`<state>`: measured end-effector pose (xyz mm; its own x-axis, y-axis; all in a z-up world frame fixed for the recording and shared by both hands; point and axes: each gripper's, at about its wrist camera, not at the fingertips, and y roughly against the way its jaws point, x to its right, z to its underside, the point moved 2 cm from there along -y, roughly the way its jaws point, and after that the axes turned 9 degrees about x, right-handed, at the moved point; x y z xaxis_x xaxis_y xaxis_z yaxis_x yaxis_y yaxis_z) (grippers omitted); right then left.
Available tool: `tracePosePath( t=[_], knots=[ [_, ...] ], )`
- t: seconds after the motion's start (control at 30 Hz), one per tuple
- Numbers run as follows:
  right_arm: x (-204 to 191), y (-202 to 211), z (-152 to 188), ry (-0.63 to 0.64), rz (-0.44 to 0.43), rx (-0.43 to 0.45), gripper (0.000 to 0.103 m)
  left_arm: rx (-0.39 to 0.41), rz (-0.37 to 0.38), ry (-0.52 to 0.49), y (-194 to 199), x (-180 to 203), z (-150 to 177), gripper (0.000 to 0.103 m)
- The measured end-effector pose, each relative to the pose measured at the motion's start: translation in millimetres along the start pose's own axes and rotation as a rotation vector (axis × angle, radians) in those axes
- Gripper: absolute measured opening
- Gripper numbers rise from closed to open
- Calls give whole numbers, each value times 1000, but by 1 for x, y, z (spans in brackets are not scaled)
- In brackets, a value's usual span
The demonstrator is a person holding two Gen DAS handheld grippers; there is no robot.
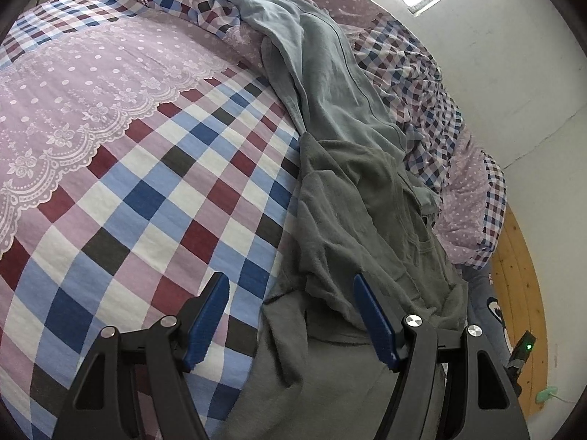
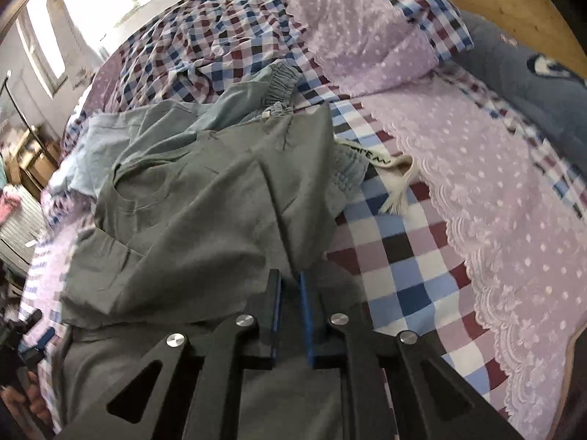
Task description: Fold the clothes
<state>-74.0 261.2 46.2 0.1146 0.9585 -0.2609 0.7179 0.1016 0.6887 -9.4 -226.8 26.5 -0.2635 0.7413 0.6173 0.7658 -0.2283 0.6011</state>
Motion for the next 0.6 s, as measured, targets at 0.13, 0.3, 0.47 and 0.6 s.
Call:
tracePosePath(
  t=[0.13,0.3,0.47,0.6],
  knots=[
    [8,11,0,-42,2,33,32,0,1,1,0,-1,0,74],
    [13,10,4,-10,43,18,33,2,1,6,0,-1,0,74],
    [39,-12,14,23,35,-76,33,4,2,9,1,-2,-1,74],
    [44,-23,29,55,-28,-143,33,1,0,7,0,-2,-1,74]
  ],
)
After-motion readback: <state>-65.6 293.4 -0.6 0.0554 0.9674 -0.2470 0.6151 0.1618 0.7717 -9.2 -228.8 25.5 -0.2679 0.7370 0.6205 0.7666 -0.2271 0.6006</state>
